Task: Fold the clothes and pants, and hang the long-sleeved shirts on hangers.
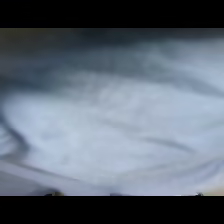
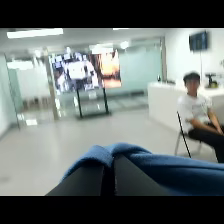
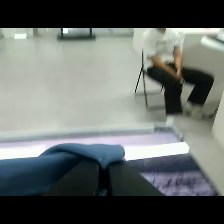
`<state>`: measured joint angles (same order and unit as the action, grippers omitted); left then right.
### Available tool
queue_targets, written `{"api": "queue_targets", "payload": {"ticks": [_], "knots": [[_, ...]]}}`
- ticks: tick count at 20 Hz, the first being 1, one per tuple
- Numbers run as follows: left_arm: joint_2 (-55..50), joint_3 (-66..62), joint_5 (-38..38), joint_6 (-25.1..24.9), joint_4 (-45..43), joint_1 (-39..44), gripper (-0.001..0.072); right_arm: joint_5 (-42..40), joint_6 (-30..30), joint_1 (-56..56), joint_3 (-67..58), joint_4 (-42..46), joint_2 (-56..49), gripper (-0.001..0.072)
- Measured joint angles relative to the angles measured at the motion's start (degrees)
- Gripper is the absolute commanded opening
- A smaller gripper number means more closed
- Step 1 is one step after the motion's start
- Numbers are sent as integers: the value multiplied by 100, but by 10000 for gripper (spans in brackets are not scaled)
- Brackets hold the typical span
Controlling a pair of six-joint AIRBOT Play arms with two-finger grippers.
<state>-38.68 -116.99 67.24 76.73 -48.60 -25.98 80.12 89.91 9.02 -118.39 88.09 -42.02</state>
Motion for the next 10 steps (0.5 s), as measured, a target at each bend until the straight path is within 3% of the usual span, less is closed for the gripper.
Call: {"api": "queue_targets", "payload": {"ticks": [5, 7, 10], "knots": [[-507, 2223, 1213, 87, -2, 136, 20, 1602, 197, -2, 1250, -400, -1300, 37], [-691, 3668, 1027, 83, -22, 330, 21, 1565, 229, -4, 2175, -501, -1845, 37], [-1250, 5414, 153, -42, -57, 734, 21, 885, 273, -81, 3209, -614, -2813, 38]]}}
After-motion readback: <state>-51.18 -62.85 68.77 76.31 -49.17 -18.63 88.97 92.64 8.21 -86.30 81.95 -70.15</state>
